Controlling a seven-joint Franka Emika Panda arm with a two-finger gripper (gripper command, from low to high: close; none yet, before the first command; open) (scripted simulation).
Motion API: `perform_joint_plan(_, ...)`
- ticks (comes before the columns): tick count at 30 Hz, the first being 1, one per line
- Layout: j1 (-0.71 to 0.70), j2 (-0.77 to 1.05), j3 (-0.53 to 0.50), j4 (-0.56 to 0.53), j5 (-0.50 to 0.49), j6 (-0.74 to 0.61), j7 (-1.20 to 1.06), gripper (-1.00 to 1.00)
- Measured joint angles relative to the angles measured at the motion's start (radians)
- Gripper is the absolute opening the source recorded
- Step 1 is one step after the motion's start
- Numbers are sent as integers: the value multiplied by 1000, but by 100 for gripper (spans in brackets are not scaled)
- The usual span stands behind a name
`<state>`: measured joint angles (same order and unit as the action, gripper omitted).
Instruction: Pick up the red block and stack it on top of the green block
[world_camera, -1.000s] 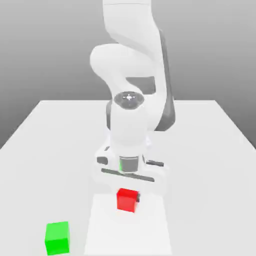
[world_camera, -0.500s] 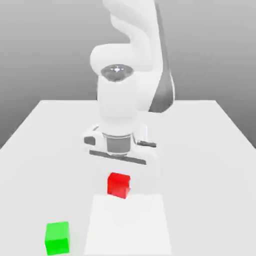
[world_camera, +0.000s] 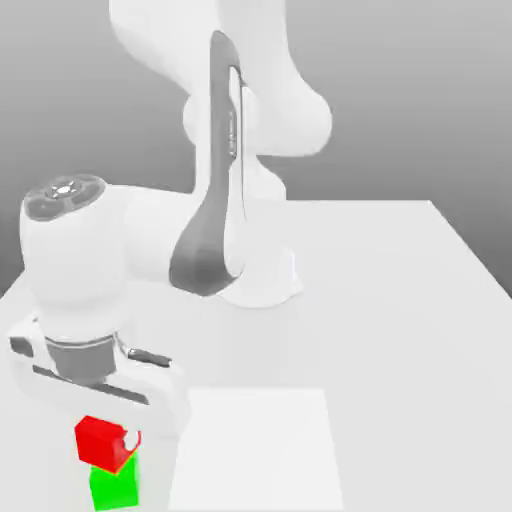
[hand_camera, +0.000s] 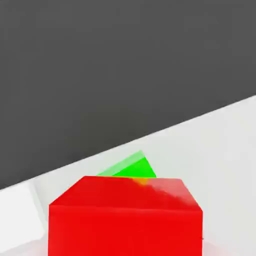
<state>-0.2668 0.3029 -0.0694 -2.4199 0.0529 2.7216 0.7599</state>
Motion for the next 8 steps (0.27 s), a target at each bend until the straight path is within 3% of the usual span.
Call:
perform_joint_plan(4,-1,12,1,1,1,11,-1,100)
perform_joint_plan(8,7,-87,-10,-3,-15,-83,10,100)
